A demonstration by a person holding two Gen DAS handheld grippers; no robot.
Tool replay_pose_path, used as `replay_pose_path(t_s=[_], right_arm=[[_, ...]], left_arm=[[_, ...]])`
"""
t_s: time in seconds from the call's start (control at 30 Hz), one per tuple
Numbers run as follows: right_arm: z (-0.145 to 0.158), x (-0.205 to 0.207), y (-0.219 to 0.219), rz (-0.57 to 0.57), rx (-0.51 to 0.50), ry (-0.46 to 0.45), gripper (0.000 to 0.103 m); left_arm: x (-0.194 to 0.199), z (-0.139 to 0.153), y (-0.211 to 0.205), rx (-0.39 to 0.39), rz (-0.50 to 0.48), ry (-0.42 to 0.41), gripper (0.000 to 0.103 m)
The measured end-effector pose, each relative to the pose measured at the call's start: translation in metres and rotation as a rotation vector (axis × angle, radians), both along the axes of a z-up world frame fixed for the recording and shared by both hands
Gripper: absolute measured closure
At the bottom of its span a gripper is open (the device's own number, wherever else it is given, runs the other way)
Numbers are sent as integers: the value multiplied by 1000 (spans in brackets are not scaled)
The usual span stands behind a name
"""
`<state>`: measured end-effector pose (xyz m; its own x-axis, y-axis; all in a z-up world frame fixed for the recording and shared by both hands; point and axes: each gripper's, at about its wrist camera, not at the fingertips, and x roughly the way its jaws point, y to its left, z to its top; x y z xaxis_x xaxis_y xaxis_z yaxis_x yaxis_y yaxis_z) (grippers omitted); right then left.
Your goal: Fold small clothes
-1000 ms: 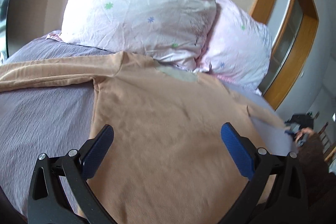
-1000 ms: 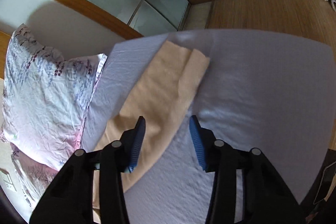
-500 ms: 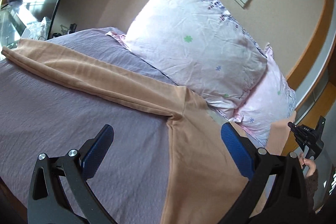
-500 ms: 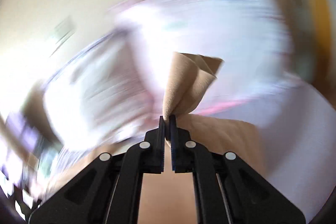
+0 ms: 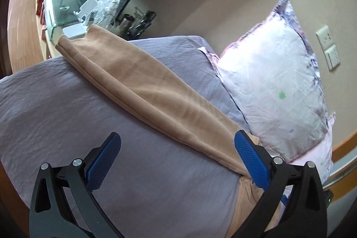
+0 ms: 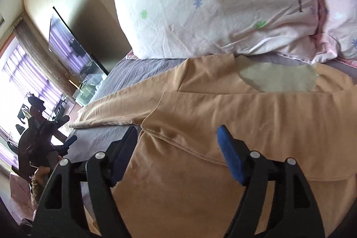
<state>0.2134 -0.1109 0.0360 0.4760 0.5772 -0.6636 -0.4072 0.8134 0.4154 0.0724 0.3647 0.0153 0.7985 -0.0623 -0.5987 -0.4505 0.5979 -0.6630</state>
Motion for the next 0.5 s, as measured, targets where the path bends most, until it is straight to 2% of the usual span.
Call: replay_pose_path(t_s=[0.07, 0.1, 0.23, 0.3, 0.37, 0.43, 0.47, 0.5], right_arm=[[5, -3, -14, -34, 9, -6, 26], [5, -4, -23, -51, 13, -6, 25], [2, -11, -46, -82, 44, 19, 24], [1, -12, -51, -81, 71, 31, 24], [-3, -15, -55, -70, 88, 36, 24], [-4, -18, -56, -60, 99, 37, 23], [-5, -20, -59, -55, 107, 38, 23], [-1, -22, -62, -54, 113, 36, 23]], left_arm=[[3, -6, 17, -29, 44, 28, 9], [4, -10, 25, -58, 63, 44, 16], [5, -18, 49, -182, 127, 33, 22], [5, -22, 61, -233, 164, 38, 30], [6, -24, 70, -247, 197, 56, 43], [9, -28, 78, -234, 223, 108, 85], [12, -30, 82, -219, 225, 136, 92], [16, -27, 82, -192, 215, 150, 95]])
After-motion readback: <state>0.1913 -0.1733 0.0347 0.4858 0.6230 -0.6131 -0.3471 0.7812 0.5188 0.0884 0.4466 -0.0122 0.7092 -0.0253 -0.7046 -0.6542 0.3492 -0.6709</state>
